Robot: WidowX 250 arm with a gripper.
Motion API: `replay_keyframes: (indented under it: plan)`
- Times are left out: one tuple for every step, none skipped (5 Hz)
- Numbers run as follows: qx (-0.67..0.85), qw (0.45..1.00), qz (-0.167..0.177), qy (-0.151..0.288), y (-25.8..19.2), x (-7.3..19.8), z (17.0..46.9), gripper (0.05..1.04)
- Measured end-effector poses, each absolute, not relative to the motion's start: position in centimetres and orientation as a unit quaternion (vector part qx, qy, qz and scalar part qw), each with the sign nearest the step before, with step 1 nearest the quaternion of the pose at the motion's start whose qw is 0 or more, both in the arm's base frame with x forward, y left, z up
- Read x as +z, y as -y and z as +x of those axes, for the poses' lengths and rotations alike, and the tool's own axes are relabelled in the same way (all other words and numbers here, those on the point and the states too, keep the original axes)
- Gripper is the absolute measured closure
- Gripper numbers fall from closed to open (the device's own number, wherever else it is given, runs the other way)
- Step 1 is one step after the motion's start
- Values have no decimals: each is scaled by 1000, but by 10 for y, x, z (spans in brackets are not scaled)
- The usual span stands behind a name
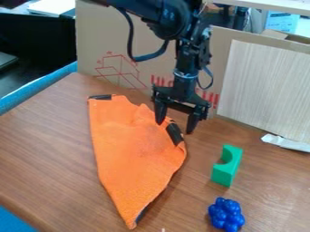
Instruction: Unfold the orange cloth from top in the table
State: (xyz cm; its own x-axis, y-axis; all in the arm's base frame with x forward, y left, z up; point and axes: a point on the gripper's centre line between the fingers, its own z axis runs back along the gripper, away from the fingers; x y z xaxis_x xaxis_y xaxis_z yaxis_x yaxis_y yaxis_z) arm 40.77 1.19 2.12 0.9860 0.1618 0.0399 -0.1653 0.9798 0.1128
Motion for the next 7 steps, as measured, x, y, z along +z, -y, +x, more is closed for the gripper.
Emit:
replay_keyframes:
  plan:
    - [81,995,59,16,-12,20,408,83]
    - [81,995,61,8,-12,13,407,83]
    - [82,994,66,4,-14,5,407,124]
    - [82,994,69,2,-15,1,409,398]
    - [69,995,67,0,-14,0,409,721]
    - [39,998,50,8,-9,3,407,899]
    - [5,999,10,42,-1,27,401,998]
